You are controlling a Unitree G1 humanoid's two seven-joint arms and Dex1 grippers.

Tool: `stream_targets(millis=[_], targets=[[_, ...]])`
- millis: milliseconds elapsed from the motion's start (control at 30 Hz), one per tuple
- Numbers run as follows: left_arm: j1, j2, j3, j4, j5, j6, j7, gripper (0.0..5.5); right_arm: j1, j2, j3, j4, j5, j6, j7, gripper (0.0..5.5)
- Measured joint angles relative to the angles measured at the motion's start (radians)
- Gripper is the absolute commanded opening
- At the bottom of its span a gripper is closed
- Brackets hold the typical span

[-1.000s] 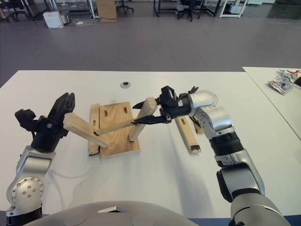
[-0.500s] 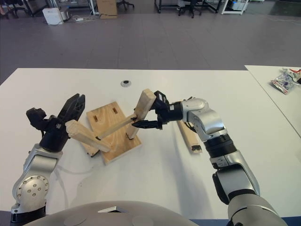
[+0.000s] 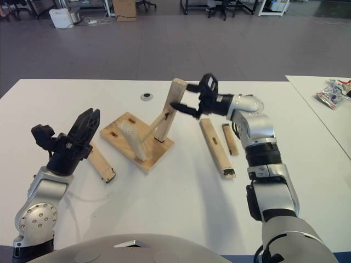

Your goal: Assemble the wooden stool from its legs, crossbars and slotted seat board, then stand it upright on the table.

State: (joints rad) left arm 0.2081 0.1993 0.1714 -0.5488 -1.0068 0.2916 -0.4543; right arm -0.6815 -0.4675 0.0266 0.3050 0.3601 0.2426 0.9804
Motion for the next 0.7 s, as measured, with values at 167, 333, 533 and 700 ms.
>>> stream_targets(millis=[167, 333, 533, 700], targets=[[0.019, -0.008, -0.010, -0.005, 0.001, -0.002, 0.004, 3.14, -0.027, 0.061, -0.109, -0.171, -0.121, -0.158, -0.361, 4.17], [0.023, -0.019, -0.011, -0.006, 0.016, -0.012, 0.008, 3.14, 0.070, 0.163, 0.005, -0.427, -0.369, -0.457, -0.560, 4.17], [0.020, -0.028, -0.010, -0.004, 0.034, -0.018, 0.010, 3.14, 0.292, 0.060, 0.235, -0.276, -0.840, -0.498, -0.642, 4.17], [0.016, -0.031, -0.010, -0.002, 0.037, -0.018, 0.011, 3.14, 0.303, 0.043, 0.256, -0.310, -0.848, -0.416, -0.600, 4.17]])
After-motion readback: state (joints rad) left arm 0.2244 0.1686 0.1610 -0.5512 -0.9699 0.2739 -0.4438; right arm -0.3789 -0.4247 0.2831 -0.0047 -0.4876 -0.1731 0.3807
